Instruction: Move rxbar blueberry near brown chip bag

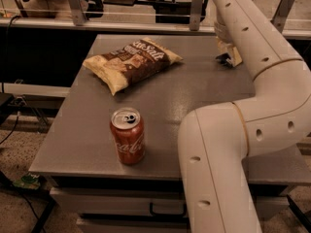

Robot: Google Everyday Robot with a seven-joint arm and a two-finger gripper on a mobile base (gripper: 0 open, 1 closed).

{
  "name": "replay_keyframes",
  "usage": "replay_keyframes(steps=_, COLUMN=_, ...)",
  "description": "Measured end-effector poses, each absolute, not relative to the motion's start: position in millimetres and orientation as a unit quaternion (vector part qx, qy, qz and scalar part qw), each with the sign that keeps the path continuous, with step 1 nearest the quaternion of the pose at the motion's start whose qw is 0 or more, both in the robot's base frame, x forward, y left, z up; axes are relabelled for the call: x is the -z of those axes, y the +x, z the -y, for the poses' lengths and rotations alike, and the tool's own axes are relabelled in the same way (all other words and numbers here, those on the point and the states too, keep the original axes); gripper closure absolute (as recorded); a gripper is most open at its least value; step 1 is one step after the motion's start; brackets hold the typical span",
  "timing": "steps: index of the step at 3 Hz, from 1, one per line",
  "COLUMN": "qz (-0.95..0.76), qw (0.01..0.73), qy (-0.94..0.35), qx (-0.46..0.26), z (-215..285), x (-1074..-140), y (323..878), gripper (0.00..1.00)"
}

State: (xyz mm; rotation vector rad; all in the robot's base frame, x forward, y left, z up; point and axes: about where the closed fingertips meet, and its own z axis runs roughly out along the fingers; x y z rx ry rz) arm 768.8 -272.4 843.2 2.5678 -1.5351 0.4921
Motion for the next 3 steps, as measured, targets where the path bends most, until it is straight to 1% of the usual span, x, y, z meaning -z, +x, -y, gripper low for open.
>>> replay_keyframes(steps=2, qz=0.494, qw=0.015, qy=0.856, qx=-0.154, z=242, x=-870, y=762, gripper=1.00)
replay_keyframes(steps=3, qz=0.508, qw=-0.017, qy=0.850, qx=-0.140, z=227, x=-881, y=755, gripper=1.00)
